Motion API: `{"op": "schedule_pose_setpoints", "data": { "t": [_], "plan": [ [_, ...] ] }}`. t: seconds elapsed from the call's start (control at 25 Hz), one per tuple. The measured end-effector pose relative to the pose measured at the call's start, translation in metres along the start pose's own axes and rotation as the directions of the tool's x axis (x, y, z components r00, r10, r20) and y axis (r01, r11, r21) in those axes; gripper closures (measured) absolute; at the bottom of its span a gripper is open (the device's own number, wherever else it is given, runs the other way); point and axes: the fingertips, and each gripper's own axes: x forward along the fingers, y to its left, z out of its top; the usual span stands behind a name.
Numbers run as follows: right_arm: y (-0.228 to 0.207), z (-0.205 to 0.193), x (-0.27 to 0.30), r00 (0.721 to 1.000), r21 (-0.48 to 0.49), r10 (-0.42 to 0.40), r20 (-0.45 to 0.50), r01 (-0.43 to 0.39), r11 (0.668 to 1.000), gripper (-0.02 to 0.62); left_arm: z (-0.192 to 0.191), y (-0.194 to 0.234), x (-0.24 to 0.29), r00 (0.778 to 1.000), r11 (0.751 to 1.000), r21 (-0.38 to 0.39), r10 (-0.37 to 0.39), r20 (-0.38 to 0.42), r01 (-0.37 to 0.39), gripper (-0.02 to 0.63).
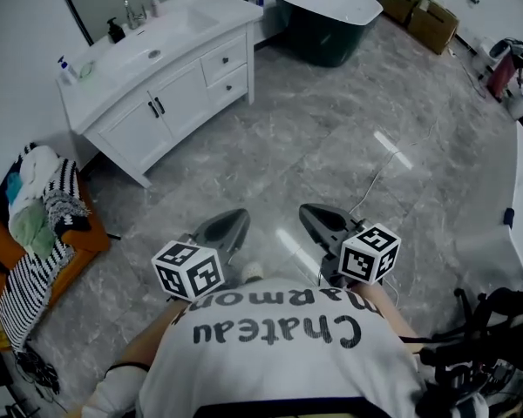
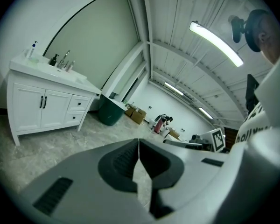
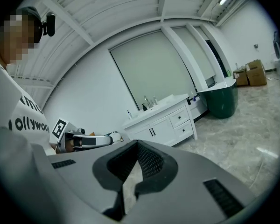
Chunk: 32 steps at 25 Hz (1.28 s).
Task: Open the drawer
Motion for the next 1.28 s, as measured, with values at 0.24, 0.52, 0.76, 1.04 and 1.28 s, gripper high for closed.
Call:
{"op": "schedule_pose_setpoints", "data": {
  "t": [0.24,0.52,0.76,1.04,1.28],
  "plan": [
    [-0.004,0.007,0.055,1.0,-0.016,0.01,-0.022,-0.01,1.0,0.588,0.025,0.042,0.018,0.999,1.0,0.005,-0.029,-0.021,0.03,0.594],
    [-0.02,0.013,0.083,0.999,-0.001,-0.011,-0.036,0.011,1.0,0.588,0.046,0.075,0.033,0.999,1.0,-0.005,-0.03,-0.029,0.03,0.594],
    [-0.03,0.017,0.104,0.997,0.001,-0.024,-0.071,0.024,1.0,0.588,0.059,0.098,0.036,1.0,0.999,-0.051,-0.01,-0.009,0.01,0.594],
    [-0.041,0.025,0.121,0.996,0.0,-0.012,-0.086,0.012,1.0,0.588,0.065,0.107,0.047,1.0,0.999,-0.051,-0.012,-0.013,0.011,0.594],
    [-0.05,0.025,0.132,0.996,0.034,-0.008,-0.084,0.011,0.999,0.588,0.068,0.118,0.052,0.999,0.998,-0.063,-0.009,-0.038,0.007,0.598]
  ]
}}
